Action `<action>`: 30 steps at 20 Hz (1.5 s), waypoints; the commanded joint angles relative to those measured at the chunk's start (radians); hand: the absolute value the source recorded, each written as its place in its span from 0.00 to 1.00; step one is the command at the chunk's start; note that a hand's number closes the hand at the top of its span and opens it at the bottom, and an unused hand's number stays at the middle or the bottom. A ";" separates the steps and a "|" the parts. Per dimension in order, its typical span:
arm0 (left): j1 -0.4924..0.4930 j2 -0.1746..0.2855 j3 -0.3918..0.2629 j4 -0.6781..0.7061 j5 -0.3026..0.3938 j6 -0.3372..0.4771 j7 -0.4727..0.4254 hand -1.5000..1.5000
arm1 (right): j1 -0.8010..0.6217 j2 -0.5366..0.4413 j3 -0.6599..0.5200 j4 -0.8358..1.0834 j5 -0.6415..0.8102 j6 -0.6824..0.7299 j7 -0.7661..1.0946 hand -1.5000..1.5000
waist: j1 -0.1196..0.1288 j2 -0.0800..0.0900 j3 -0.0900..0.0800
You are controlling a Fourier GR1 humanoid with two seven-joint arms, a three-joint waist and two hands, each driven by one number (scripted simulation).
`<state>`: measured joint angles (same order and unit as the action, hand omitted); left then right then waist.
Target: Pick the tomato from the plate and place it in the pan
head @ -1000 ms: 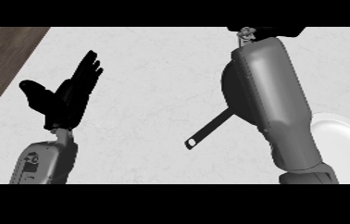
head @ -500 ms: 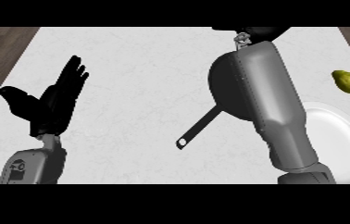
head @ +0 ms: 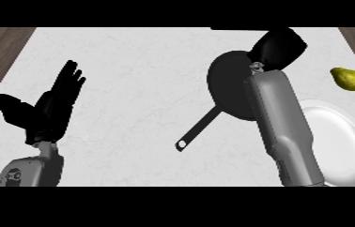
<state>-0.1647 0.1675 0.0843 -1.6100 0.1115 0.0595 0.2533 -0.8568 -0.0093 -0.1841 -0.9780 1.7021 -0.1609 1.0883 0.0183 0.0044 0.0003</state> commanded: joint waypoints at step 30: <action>0.033 0.020 0.053 0.012 0.017 -0.020 -0.018 0.50 | 0.500 0.009 0.143 -0.393 -0.528 -0.865 -0.065 0.00 | -0.044 -0.022 -0.001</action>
<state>-0.1368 0.1720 0.1094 -1.6148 0.1081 0.0551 0.2474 -0.4717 -0.0025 -0.1545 -1.2045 1.2385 -0.8842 0.9712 -0.0161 -0.0145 0.0001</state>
